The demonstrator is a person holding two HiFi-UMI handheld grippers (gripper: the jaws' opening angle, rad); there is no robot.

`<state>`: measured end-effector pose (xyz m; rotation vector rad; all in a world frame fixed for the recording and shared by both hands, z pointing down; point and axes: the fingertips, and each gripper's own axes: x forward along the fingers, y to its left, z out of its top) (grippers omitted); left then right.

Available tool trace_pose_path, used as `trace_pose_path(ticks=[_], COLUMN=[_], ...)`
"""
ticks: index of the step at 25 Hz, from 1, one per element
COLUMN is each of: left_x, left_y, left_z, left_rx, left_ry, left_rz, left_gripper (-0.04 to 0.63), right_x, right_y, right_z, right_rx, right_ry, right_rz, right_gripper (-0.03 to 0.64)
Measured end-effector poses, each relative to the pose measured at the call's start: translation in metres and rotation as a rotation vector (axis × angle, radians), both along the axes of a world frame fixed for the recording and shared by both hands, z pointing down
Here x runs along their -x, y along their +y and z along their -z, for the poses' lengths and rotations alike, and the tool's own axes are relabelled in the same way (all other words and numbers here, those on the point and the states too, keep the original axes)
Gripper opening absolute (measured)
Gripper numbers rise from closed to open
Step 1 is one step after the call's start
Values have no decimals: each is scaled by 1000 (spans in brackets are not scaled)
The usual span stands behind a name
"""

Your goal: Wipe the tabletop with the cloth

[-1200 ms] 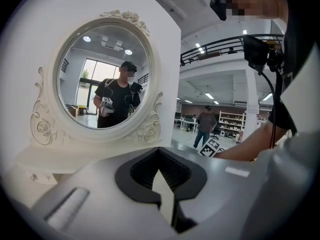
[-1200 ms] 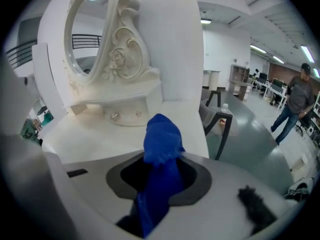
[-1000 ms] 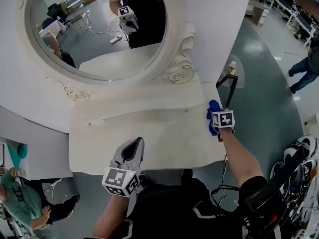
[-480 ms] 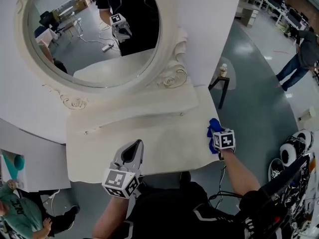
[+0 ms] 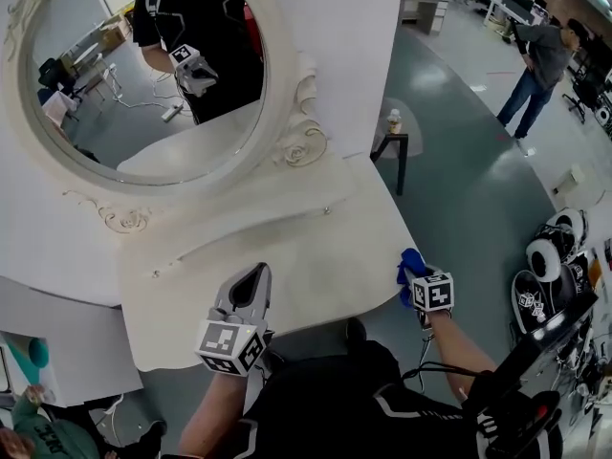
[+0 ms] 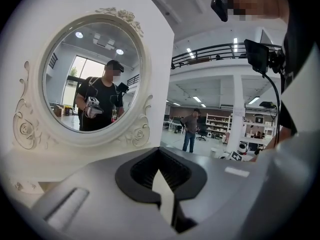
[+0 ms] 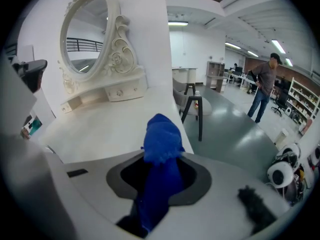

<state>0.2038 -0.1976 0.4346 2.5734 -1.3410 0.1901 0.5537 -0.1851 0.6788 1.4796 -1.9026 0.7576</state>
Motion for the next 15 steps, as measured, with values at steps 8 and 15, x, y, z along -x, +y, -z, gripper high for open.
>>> trace_pose_path(ticks=[8,15], left_x=[5,20], left_y=[-1,-3], left_z=[5,11], left_rx=[-12,-30], left_ry=[4,-10], left_rz=[-5,43], left_gripper=[8,6], right_x=[24,105], right_y=[-3,-64], right_z=[17,126], right_rx=[-20,-311], right_ry=[20,-122], right_rz=[90,215], right_gripper=[107,107])
